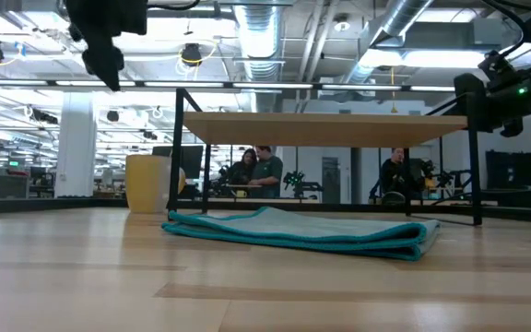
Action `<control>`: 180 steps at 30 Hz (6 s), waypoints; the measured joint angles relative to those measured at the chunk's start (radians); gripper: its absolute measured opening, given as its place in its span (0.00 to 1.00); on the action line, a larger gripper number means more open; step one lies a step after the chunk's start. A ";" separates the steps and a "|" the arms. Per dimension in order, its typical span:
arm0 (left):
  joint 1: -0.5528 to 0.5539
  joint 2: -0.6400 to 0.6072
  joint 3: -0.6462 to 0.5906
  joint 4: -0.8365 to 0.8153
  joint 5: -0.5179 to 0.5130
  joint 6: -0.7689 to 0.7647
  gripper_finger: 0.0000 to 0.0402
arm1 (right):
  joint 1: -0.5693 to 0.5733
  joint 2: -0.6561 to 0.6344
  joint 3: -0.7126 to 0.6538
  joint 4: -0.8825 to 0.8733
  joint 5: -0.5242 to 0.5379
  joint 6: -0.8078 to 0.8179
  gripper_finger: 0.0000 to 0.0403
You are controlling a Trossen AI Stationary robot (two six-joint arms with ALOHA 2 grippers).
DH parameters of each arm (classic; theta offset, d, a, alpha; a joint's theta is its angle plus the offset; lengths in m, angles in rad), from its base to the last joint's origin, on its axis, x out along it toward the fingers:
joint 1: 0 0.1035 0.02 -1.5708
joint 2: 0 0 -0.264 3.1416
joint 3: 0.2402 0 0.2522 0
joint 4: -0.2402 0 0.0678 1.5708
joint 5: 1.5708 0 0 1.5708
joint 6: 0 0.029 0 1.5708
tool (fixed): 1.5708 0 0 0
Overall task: Stack small to large cups/mugs on shelf
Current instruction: Put the blue mug on the shelf
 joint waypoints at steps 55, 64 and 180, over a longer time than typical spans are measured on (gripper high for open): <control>-0.840 0.320 -0.291 0.235 -0.054 -0.712 0.56 | 0.000 0.003 0.000 -0.004 0.009 0.017 0.33; -0.840 0.320 -0.321 0.252 -0.055 -0.712 0.41 | 0.000 0.003 0.000 -0.004 0.010 0.017 0.33; -0.061 0.965 1.044 -0.341 -0.247 0.208 0.01 | 0.002 0.024 0.000 -0.005 0.027 0.008 0.33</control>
